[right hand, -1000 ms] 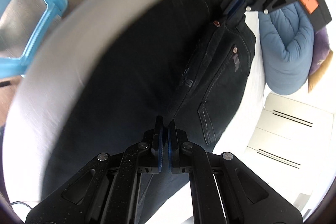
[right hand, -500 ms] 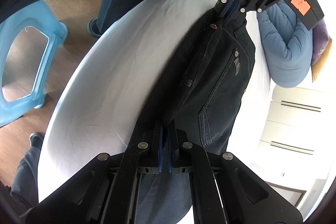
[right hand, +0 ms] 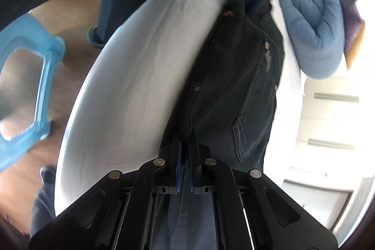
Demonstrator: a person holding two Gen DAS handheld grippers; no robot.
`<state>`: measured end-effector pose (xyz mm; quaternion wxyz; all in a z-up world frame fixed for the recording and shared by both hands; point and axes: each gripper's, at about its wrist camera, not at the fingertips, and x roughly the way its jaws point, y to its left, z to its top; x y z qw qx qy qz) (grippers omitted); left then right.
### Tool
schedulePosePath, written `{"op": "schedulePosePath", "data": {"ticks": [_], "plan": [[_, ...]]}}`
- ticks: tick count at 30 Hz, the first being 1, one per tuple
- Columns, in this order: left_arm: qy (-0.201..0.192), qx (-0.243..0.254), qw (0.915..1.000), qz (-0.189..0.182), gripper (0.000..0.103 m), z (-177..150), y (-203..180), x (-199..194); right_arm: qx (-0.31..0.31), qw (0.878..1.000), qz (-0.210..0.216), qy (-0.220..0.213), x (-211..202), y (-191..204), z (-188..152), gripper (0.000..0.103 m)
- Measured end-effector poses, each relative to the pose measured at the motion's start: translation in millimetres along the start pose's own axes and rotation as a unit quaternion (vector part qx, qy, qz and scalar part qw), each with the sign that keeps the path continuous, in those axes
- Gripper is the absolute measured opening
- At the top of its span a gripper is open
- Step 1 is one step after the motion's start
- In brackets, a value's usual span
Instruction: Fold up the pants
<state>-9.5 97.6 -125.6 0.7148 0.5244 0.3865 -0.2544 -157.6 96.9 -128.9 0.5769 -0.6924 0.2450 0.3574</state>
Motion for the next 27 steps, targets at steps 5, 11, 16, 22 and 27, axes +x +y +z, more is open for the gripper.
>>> {"op": "schedulePosePath", "data": {"ticks": [5,11,16,22,27], "plan": [[-0.030,-0.119,0.9925,0.006,0.070,16,38,-29,0.083,0.995,-0.056,0.001,-7,3,1,0.017],[-0.077,-0.253,0.9632,-0.049,0.061,82,69,-19,0.296,0.954,-0.033,-0.015,-41,-13,-19,0.100],[-0.043,-0.303,0.9452,-0.114,0.038,125,54,31,0.497,0.867,0.017,-0.029,-75,-25,-81,0.098],[-0.011,-0.347,0.9276,-0.137,0.036,131,37,56,0.825,0.556,0.075,-0.066,-82,-21,-280,0.097],[0.008,-0.360,0.9201,-0.153,0.037,134,40,62,0.954,0.262,0.028,-0.145,-78,14,-440,0.097]]}}
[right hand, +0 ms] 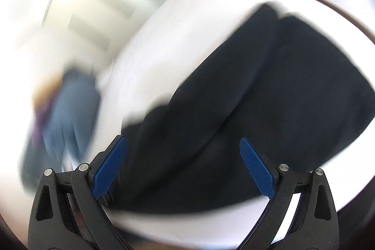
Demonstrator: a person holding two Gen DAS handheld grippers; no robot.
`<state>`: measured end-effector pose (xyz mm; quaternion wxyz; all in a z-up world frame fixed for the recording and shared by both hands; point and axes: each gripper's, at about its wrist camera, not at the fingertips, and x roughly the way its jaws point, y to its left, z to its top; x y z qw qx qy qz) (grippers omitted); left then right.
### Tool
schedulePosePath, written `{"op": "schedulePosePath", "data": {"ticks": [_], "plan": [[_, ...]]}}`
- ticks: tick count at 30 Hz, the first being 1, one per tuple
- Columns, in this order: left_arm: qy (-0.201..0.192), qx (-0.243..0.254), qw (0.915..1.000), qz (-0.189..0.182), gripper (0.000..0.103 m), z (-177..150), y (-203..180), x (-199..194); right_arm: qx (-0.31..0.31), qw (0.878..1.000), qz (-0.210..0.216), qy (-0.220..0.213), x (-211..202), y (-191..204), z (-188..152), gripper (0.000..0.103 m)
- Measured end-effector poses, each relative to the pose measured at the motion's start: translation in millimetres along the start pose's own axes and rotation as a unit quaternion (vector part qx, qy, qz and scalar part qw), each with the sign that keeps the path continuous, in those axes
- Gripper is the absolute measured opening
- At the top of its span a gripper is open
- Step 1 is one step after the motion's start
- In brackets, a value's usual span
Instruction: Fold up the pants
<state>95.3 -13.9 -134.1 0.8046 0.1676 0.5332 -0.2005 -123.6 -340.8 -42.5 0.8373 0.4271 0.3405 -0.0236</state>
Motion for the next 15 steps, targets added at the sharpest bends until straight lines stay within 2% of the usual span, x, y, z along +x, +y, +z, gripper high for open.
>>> {"op": "schedulePosePath", "data": {"ticks": [2,6,9,11,13,15], "plan": [[0.008,0.008,0.9998,0.014,0.037,7,-13,5,0.061,0.998,0.006,-0.010,7,-28,23,0.097],[0.016,0.007,0.9996,0.020,0.037,16,-30,11,0.125,0.992,0.019,0.015,40,-51,41,0.097],[0.019,0.008,0.9995,0.023,0.037,20,-39,14,0.107,0.994,0.014,0.030,57,-38,40,0.097],[0.022,0.009,0.9994,0.024,0.037,23,-43,14,0.099,0.994,-0.004,0.052,68,-23,35,0.097],[0.021,0.008,0.9995,0.025,0.037,22,-36,9,0.120,0.991,0.012,0.064,77,-16,47,0.097],[0.019,0.007,0.9995,0.025,0.037,23,-34,9,0.134,0.988,0.007,0.072,77,-4,60,0.097]]}}
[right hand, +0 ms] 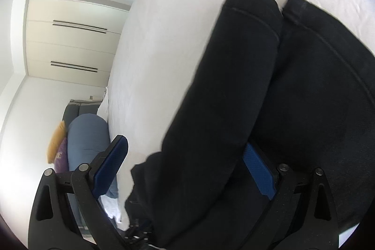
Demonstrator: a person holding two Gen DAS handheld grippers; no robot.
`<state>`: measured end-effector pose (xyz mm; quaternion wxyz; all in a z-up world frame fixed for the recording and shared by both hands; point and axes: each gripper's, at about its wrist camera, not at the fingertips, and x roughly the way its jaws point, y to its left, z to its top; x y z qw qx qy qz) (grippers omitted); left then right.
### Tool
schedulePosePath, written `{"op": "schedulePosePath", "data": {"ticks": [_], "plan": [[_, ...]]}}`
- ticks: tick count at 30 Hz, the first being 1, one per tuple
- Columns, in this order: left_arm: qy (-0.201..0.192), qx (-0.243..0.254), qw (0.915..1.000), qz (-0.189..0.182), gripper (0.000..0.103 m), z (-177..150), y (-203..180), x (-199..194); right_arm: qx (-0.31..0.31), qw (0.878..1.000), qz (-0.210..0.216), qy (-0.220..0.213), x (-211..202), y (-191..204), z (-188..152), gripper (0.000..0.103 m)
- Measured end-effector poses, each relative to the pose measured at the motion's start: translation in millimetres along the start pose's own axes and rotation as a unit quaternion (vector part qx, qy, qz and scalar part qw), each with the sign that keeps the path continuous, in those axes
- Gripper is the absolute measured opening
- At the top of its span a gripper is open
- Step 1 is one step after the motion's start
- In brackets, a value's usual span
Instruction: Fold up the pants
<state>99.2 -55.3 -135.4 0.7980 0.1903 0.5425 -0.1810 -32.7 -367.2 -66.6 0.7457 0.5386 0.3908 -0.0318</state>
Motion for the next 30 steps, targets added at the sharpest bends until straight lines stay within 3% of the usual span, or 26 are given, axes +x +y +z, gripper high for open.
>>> {"op": "schedulePosePath", "data": {"ticks": [2,4,8,10,11,14,16,17,19,23,26,30], "plan": [[-0.003,-0.001,1.0000,0.001,0.037,-1,6,-2,0.014,1.000,-0.014,0.010,-6,23,16,0.097],[-0.005,-0.001,1.0000,0.002,0.037,-3,6,-4,0.028,1.000,0.004,0.012,-19,45,41,0.097],[-0.007,-0.003,1.0000,0.002,0.037,-5,2,-4,-0.052,0.996,0.038,-0.054,-72,116,71,0.097],[-0.009,-0.005,0.9999,0.002,0.037,-6,3,-3,-0.074,0.990,0.084,-0.086,-91,134,76,0.097],[-0.010,-0.006,0.9999,0.001,0.037,-7,4,-3,-0.085,0.988,0.085,-0.094,-98,135,76,0.097],[-0.013,-0.006,0.9999,0.001,0.037,-15,9,-5,-0.092,0.986,0.099,-0.092,-109,99,57,0.097],[-0.014,-0.006,0.9999,0.001,0.037,-22,19,-2,-0.054,0.990,0.105,-0.075,-100,59,53,0.089],[-0.014,-0.006,0.9999,0.001,0.037,-24,19,0,-0.042,0.992,0.096,-0.069,-93,42,49,0.080],[-0.013,-0.006,0.9999,0.003,0.037,-25,20,-1,-0.041,0.995,0.062,-0.073,-84,5,38,0.079],[-0.005,-0.003,0.9999,0.009,0.037,-19,14,-1,-0.095,0.990,0.040,-0.094,-71,-27,37,0.079],[-0.001,-0.003,0.9999,0.012,0.037,-14,9,-1,-0.152,0.979,0.044,-0.127,-81,-36,49,0.079],[0.006,0.002,0.9999,0.013,0.037,-10,6,1,-0.249,0.963,0.020,-0.103,-75,-38,70,0.079]]}}
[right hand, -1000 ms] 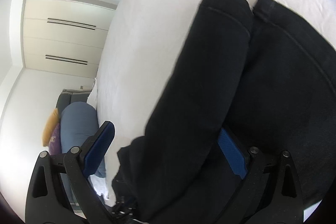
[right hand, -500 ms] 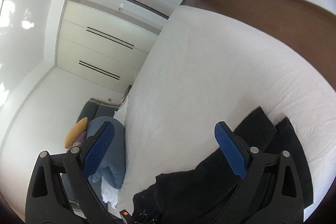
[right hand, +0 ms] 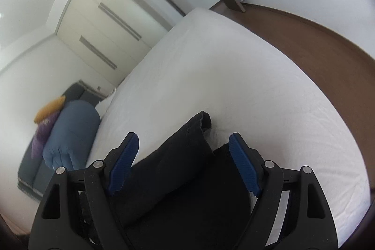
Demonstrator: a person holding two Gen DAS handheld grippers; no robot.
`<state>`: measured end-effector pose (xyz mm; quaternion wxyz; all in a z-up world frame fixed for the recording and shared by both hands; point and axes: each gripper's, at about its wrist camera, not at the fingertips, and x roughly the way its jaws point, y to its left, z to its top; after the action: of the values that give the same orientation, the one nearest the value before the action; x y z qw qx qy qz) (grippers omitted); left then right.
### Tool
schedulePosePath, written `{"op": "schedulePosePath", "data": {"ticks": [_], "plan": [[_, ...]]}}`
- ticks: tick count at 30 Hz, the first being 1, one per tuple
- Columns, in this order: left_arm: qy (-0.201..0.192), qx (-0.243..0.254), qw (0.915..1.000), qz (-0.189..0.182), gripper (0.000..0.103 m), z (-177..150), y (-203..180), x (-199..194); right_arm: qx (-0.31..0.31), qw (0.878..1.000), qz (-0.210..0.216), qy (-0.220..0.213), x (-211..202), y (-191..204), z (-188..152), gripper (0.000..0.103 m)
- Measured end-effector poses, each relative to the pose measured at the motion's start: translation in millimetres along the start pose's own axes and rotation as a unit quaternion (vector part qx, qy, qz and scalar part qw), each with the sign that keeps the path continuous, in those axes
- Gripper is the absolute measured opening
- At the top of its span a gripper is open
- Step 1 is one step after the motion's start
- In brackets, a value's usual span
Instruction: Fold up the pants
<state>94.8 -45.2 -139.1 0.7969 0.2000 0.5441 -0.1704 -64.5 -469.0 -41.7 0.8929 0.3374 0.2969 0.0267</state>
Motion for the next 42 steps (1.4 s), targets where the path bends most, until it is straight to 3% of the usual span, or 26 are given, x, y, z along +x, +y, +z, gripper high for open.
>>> {"op": "schedulePosePath", "data": {"ticks": [2,4,7,8,12,15,19,21,22,25,26,29,31,34,35,37,38,40,42], "plan": [[0.003,0.002,1.0000,0.000,0.037,1,-1,2,-0.048,0.998,-0.007,0.045,21,3,1,0.079],[0.005,0.003,1.0000,0.000,0.037,2,-2,2,-0.090,0.993,-0.011,0.081,42,9,0,0.071],[0.003,0.002,1.0000,0.000,0.037,2,-1,1,-0.134,0.984,-0.032,0.116,66,18,-2,0.038],[0.002,0.002,1.0000,0.000,0.037,1,0,1,-0.138,0.983,-0.037,0.119,70,19,2,0.020],[-0.002,0.001,1.0000,-0.001,0.037,0,1,0,-0.133,0.983,-0.039,0.117,61,34,19,0.011],[-0.006,0.002,1.0000,-0.002,0.037,-2,2,-1,-0.106,0.986,-0.043,0.118,28,69,37,0.009],[-0.009,0.006,0.9999,-0.004,0.037,-5,3,-3,0.035,0.990,-0.017,0.132,-23,105,90,0.009],[-0.010,0.006,0.9999,-0.004,0.037,-6,3,-3,0.136,0.983,0.019,0.124,-49,108,119,0.009],[-0.011,0.006,0.9999,-0.004,0.037,-7,3,-3,0.156,0.980,0.011,0.121,-59,112,131,0.009],[-0.017,0.003,0.9998,-0.004,0.037,-10,4,-3,0.086,0.988,-0.112,0.064,-91,125,145,0.010],[-0.019,0.002,0.9998,-0.004,0.037,-12,4,-4,0.059,0.988,-0.128,0.057,-97,128,141,0.010],[-0.021,0.003,0.9998,-0.002,0.037,-15,4,-5,0.044,0.993,-0.071,0.086,-99,121,101,0.010],[-0.020,0.005,0.9998,-0.002,0.037,-16,3,-6,0.055,0.992,-0.056,0.096,-96,105,62,0.011],[-0.019,0.005,0.9998,-0.001,0.037,-16,2,-6,0.183,0.977,0.010,0.108,-92,54,-10,0.011],[-0.019,0.005,0.9998,-0.001,0.037,-16,2,-6,0.229,0.968,0.029,0.096,-92,38,-35,0.017],[-0.018,0.007,0.9998,0.001,0.037,-15,0,-5,0.281,0.957,0.027,0.072,-96,10,-68,0.053],[-0.017,0.008,0.9998,0.002,0.037,-14,-1,-5,0.306,0.950,0.030,0.060,-97,0,-81,0.083],[-0.014,0.009,0.9998,0.004,0.037,-12,-3,-4,0.321,0.946,0.044,0.030,-96,-6,-91,0.088],[-0.013,0.009,0.9999,0.007,0.037,-11,-6,-4,0.269,0.963,0.019,0.011,-100,2,-80,0.088]]}}
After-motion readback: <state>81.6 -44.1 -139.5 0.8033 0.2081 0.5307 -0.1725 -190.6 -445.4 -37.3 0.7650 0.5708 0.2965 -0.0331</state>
